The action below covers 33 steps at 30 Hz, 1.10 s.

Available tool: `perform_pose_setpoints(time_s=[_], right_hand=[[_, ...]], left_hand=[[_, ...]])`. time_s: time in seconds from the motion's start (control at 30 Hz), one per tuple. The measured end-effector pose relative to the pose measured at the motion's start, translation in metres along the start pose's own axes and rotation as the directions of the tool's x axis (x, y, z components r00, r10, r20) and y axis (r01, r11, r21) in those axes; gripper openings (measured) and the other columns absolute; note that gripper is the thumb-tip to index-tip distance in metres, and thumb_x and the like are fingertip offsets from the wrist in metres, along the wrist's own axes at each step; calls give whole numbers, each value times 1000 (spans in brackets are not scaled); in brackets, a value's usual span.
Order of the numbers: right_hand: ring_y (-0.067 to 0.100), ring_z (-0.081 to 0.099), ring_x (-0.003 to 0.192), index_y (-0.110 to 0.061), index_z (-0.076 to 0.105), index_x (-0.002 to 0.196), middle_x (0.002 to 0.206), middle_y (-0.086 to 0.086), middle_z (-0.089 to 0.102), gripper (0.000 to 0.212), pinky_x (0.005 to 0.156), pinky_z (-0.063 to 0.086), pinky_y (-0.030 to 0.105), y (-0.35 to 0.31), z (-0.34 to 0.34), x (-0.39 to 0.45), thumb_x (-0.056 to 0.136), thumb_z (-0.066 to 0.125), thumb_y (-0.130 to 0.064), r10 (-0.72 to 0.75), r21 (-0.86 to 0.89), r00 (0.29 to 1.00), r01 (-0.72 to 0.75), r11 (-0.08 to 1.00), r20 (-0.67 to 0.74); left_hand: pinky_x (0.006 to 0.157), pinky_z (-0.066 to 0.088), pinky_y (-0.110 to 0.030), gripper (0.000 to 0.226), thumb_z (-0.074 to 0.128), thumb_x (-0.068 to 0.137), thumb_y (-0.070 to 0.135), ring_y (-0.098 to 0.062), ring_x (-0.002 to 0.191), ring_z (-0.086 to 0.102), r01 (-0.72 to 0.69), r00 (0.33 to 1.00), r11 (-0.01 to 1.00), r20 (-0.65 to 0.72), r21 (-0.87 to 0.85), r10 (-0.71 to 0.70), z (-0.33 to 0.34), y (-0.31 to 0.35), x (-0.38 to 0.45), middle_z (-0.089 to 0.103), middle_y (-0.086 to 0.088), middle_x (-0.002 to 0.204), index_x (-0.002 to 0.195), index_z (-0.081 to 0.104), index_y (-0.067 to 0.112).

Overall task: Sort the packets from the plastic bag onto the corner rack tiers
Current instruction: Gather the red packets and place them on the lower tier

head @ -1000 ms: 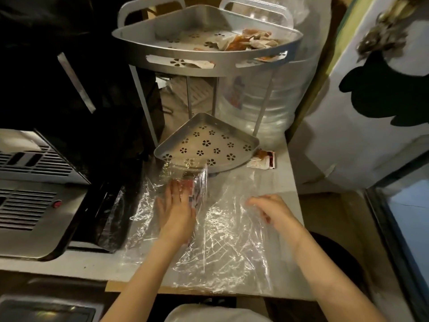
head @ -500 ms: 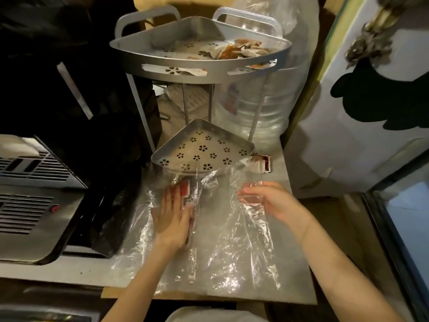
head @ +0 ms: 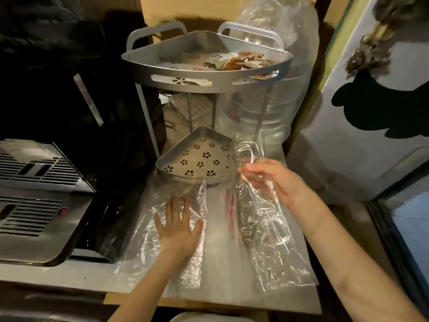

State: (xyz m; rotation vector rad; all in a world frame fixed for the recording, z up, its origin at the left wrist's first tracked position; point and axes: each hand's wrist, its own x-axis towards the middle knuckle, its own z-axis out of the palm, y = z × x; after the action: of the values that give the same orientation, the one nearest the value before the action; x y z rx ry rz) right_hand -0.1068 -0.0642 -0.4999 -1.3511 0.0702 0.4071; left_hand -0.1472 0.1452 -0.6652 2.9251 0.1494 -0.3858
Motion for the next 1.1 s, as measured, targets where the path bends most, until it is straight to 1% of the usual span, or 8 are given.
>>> perform_pose_setpoints(time_s=[0.2, 0.3, 0.4, 0.47, 0.57, 0.77, 0.93, 1.1], right_hand=[[-1, 65, 56, -4, 64, 88, 62, -7, 73, 10, 49, 47, 10, -18, 10, 0, 82, 56, -3, -80, -17, 996, 81, 997, 33], [0, 65, 59, -8, 65, 85, 62, -5, 73, 16, 50, 48, 12, -22, 13, 1, 70, 64, -11, -86, -3, 994, 87, 996, 69], [3, 67, 58, -14, 72, 74, 63, -2, 73, 15, 54, 52, 14, -22, 11, 2, 61, 65, -14, -97, 101, 990, 87, 991, 99], [4, 67, 56, -16, 75, 66, 61, -1, 72, 14, 56, 52, 15, -22, 7, 3, 62, 62, -10, -98, 188, 992, 81, 979, 78], [5, 67, 54, -17, 75, 63, 60, -1, 71, 16, 52, 54, 15, -12, -10, 4, 63, 61, -9, -74, 224, 997, 71, 972, 5], [10, 63, 54, -8, 68, 79, 61, 1, 69, 16, 49, 50, 20, 35, -70, -1, 80, 57, 4, 59, -49, 985, -68, 997, -163], [21, 68, 73, 1, 65, 97, 83, 15, 73, 18, 59, 52, 24, 86, -89, 6, 79, 64, 1, 244, -145, 942, -281, 948, -230], [19, 68, 74, 2, 64, 100, 90, 17, 72, 26, 59, 53, 24, 105, -83, 13, 76, 71, -7, 178, -345, 926, -295, 891, -332]], left_hand=[[112, 2, -55, 64, 35, 89, 47, -30, 142, -5, 59, 998, 998, 13, -12, -58, -29, 13, 5, 0, -13, 154, 143, 20, 16], [105, 31, -42, 43, 33, 92, 33, -26, 126, 34, -90, 973, 918, -229, -387, -1, -47, 23, -8, 39, -17, 137, 121, 52, 8], [73, 45, -24, 33, 37, 95, 32, -13, 87, 56, -5, 999, 382, 15, -924, 49, -65, 39, -18, 64, -8, 104, 101, 63, 13], [63, 47, -24, 32, 51, 86, 43, -12, 68, 57, 311, 930, -29, 298, -950, 214, -71, 39, -14, 63, -1, 81, 86, 67, 15], [58, 53, -26, 35, 65, 70, 42, -20, 58, 65, 487, 857, -276, 392, -829, 334, -67, 29, -5, 69, -7, 72, 80, 73, 10], [60, 54, -30, 37, 70, 69, 23, -21, 64, 69, 312, 946, -89, 301, -946, 120, -54, 4, 3, 74, -8, 77, 101, 61, 8], [60, 52, -28, 23, 69, 78, 17, -17, 64, 69, 177, 984, 272, 173, -946, -39, -55, -1, 3, 72, -6, 83, 99, 59, 13], [60, 46, -27, 27, 66, 81, 20, -17, 74, 66, 173, 977, 521, 78, -836, -200, -38, 8, 7, 67, -1, 86, 105, 56, 13]])
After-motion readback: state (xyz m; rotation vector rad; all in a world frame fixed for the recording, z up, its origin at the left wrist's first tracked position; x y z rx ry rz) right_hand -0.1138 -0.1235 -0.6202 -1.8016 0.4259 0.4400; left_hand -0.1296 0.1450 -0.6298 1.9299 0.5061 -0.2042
